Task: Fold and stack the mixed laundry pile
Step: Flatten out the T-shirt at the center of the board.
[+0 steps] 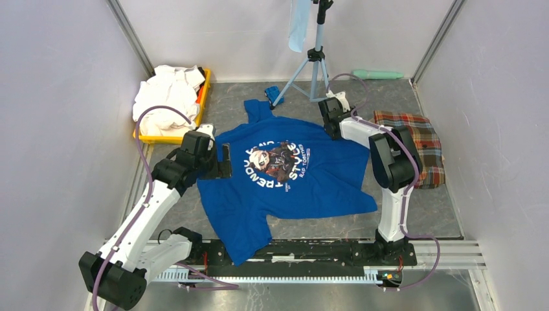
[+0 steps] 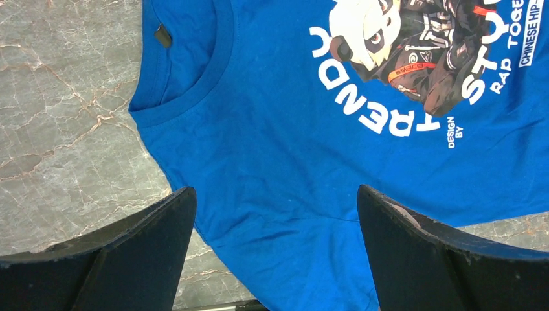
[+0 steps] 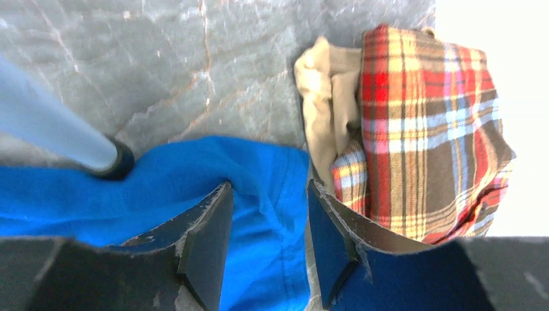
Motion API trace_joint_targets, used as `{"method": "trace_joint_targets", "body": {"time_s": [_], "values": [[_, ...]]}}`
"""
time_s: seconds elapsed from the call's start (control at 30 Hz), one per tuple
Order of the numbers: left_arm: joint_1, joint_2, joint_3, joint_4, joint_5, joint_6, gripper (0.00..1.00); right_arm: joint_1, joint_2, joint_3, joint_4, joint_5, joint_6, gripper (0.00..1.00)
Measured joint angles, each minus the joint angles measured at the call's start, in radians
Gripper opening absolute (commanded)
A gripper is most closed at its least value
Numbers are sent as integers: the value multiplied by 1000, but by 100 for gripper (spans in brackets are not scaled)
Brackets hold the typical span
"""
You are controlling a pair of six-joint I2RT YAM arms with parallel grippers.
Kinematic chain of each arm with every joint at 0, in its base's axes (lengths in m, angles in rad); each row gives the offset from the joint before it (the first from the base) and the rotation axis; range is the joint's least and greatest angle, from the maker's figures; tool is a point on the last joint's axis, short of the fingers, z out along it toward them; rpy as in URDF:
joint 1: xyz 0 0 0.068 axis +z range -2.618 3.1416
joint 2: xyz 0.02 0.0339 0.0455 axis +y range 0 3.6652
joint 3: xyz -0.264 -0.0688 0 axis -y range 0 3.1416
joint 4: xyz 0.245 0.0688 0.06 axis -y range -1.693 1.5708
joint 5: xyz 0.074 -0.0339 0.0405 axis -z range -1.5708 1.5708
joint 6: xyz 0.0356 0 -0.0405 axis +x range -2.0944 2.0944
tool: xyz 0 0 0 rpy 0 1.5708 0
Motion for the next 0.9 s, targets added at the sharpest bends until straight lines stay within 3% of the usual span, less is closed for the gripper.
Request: {"method": "trace_joint_targets", "body": {"time_s": [0.4, 0.67, 0.77, 0.9], "values": [[-1, 0, 0, 5, 18, 0, 100, -88, 199, 285, -18, 14, -39, 53], [-1, 0, 0, 5, 21, 0, 100, -124, 218, 378, -59, -7, -58, 52], [-1, 2, 0, 4, 17, 0, 100, -124, 175, 357, -69, -58, -37, 53], [-2, 15, 0, -6, -13, -2, 100, -105, -16, 181, -79, -126, 14, 55]]}}
